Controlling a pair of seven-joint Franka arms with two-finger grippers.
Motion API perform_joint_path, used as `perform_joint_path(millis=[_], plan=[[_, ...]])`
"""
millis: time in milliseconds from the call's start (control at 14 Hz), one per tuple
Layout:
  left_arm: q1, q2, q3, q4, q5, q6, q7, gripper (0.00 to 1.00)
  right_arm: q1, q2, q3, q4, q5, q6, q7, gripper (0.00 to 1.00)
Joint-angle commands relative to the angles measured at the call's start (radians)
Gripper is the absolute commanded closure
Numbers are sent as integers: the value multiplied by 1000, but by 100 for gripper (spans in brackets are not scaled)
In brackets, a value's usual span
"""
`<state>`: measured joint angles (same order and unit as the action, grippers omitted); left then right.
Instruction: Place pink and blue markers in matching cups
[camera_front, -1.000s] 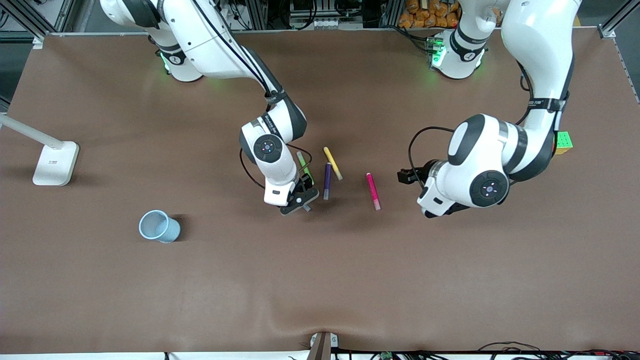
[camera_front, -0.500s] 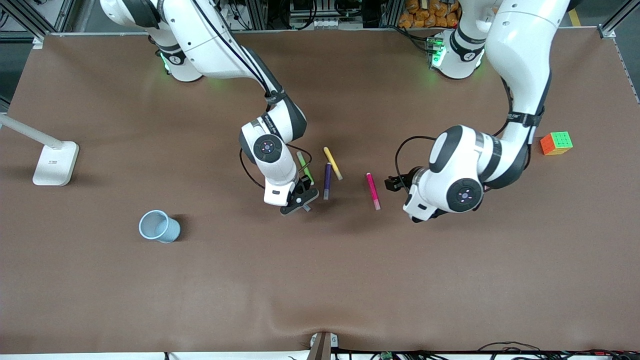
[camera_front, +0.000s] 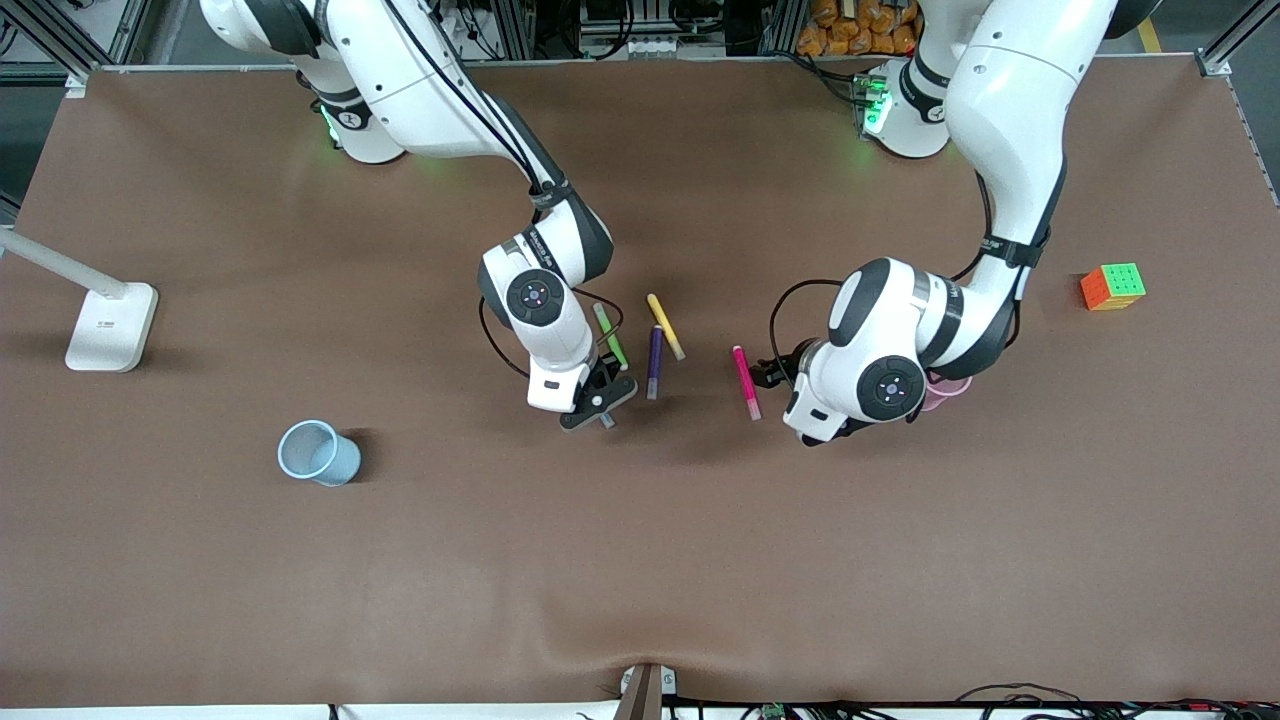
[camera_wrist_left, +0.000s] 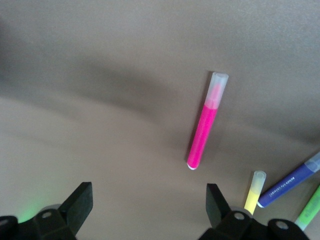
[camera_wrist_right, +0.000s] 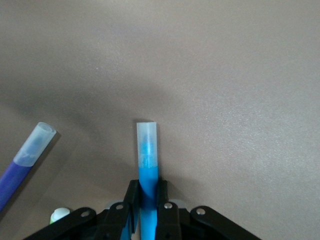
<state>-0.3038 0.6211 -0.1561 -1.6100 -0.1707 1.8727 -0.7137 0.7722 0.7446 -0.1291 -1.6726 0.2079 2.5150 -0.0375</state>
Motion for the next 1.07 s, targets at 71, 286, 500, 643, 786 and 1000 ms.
perform_joint_path(millis=[71,286,500,643,786,1000], plan=[[-20,-12,4,-60,-13,92,-49,0,3,-10,-9,2,4,-12,-1,100],[-24,11,3,-68,-19,141,-72,0,-7,-33,-20,13,1,-80,-2,100],[-34,31,3,-57,-27,166,-72,0,-7,-53,-58,40,-8,-177,-12,100],[-34,43,3,-53,-24,192,-70,0,-7,-68,-95,65,-13,-275,-48,100],[-34,69,3,-27,-23,204,-61,0,-7,-79,-147,102,-13,-407,-94,100],[-37,112,3,22,-23,204,-55,0,-10,-79,-251,172,-15,-631,-243,100]])
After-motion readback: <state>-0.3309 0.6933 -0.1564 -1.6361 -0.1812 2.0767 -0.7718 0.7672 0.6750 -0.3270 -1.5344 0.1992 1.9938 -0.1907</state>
